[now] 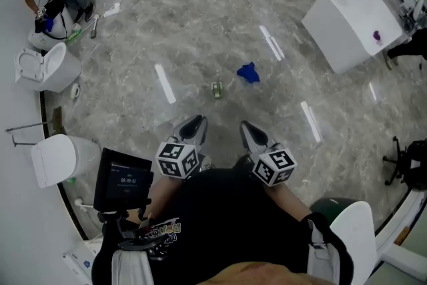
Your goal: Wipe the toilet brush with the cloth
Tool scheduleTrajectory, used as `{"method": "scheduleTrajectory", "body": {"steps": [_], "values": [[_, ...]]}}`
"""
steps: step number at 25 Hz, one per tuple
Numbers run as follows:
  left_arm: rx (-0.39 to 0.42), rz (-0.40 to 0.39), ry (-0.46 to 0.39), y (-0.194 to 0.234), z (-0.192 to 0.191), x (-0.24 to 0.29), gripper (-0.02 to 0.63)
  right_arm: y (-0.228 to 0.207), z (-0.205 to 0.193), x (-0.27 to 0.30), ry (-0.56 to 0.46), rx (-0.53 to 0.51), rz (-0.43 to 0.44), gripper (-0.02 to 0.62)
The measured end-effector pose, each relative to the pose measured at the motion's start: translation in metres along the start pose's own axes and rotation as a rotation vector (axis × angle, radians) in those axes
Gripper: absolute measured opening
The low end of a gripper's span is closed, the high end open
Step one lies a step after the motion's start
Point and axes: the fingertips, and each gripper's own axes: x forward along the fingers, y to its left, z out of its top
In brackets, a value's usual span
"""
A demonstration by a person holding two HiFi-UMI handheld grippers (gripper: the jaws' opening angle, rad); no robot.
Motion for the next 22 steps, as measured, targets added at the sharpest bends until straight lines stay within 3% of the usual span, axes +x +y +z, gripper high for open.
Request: {"method": "scheduleTrajectory", "body": {"steps": [3,7,11,17,22], "values": [[-0.011,0.027,0.002,0.005,0.009,0.013,0.060,-0.015,0.011,0.003,0.005,0.000,-0.009,0.002],[-0.038,0.060,-0.033,0.003,0.032,0.078,0.060,-0.074,0.050,0.026,-0.004,-0.026,0.021,0.002],[-0.057,0.125,-0.001,-0.015,0.031,0.129,0.060,-0.137,0.067,0.037,0.043,0.028,0.065,0.002],[-0.079,0.205,0.064,-0.026,0.020,0.218,0.060,-0.223,0.083,0.077,0.114,0.028,0.164,0.003],[-0.113,0.277,0.091,-0.025,0.018,0.244,0.060,-0.253,0.087,0.091,0.192,0.018,0.214,0.002]]}}
